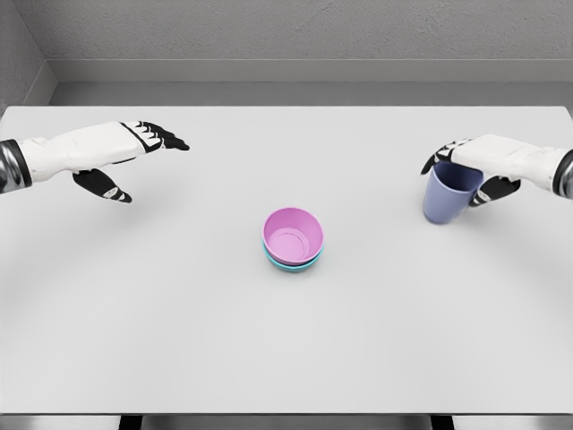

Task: Stacking bowl and cup with both arms

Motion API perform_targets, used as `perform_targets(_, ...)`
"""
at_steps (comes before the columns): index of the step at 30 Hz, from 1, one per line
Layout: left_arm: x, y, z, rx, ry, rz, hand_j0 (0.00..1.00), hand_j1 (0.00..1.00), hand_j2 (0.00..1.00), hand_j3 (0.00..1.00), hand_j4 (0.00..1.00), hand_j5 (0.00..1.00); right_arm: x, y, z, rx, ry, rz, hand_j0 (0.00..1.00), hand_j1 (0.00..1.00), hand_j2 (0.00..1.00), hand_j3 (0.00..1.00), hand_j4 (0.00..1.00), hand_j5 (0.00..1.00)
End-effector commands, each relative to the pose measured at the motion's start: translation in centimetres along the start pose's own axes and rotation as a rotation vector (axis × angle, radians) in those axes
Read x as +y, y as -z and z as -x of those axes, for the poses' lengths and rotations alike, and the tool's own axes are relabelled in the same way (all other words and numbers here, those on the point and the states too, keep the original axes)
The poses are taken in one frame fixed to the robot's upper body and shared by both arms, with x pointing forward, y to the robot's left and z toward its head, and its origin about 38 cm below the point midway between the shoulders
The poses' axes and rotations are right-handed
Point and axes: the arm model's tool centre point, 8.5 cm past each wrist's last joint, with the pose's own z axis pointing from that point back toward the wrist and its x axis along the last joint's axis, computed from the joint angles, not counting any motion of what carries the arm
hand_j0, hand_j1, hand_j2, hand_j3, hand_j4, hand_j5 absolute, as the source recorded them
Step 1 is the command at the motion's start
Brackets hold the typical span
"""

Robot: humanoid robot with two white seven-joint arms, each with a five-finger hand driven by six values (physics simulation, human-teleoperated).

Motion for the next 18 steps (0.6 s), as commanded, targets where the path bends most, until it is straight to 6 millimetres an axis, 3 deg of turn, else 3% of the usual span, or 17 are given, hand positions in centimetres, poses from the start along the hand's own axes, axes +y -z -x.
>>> perform_targets(1, 0.1, 0.0, 0.0, -0.001, -0.005, -0.005, 1.0, 1.0, 1.0, 1.0, 1.0, 1.0, -0.1, -0.1, 0.1, 0.003, 0.003, 0.004, 0.71, 0.71, 0.71, 0.71, 0.71, 0.71)
perform_targets(9, 0.3, -1.5, 0.8, 0.033, -0.008, -0.007, 1.0, 1.0, 1.0, 1.0, 1.0, 1.0, -1.3, -0.4, -0.5, -0.008, -0.024, 0.024, 0.7, 0.7, 0.7, 0.7, 0.7, 0.7)
perform_targets(18, -0.5, -0.8, 0.2, 0.013, -0.011, 0.003, 1.0, 1.0, 1.0, 1.0, 1.0, 1.0, -3.2, -1.2, -1.9, -0.035, -0.067, 0.079, 0.7, 0.7, 0.7, 0.7, 0.7, 0.7)
